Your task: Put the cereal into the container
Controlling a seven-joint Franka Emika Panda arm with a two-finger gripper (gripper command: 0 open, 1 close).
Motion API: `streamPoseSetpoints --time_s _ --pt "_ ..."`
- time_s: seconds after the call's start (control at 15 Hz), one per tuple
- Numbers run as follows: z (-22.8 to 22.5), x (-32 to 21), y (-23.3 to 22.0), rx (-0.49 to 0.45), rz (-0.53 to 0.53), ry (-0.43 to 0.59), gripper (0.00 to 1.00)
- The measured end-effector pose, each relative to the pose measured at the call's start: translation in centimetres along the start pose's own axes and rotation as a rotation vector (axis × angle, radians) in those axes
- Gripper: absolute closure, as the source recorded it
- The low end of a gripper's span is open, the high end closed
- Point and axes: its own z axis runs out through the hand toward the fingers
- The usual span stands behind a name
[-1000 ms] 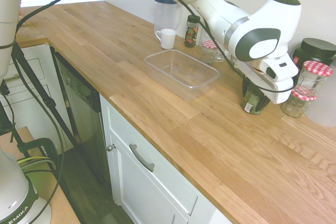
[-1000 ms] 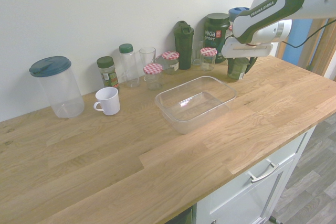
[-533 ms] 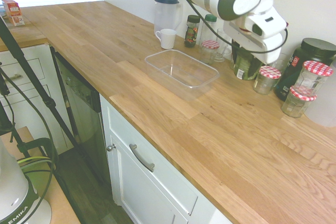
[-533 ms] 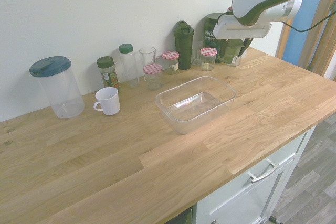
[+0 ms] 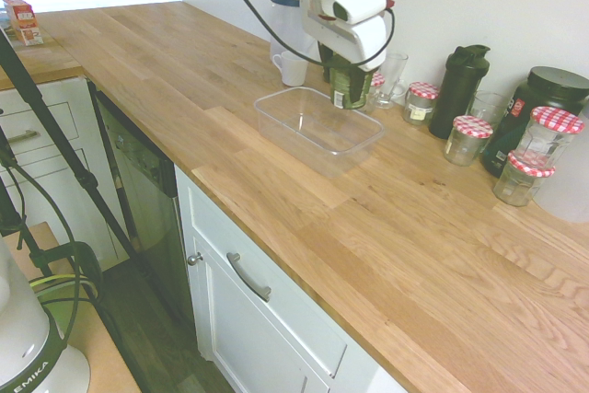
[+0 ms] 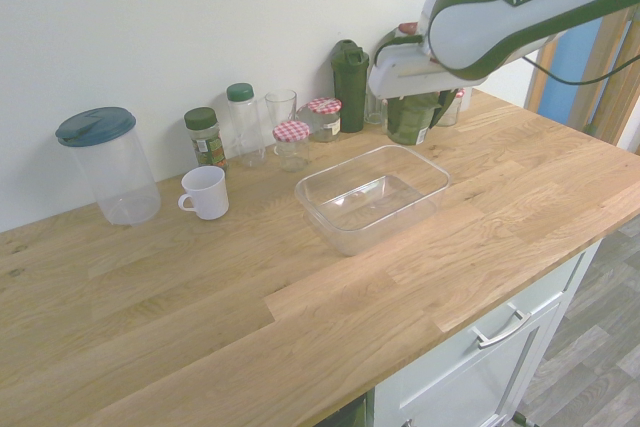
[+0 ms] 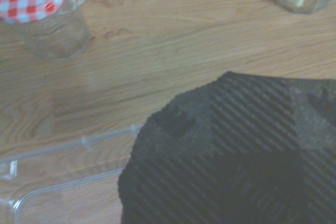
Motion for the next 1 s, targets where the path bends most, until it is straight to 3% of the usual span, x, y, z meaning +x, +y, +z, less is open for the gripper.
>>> streamPoseSetpoints --time_s 0.33,1.0 --pt "4.5 -4.3 -1.6 -0.036 -0.014 -0.008 1.00" --pt "11.2 -3.2 -2.3 -0.069 0.005 -0.033 1.00"
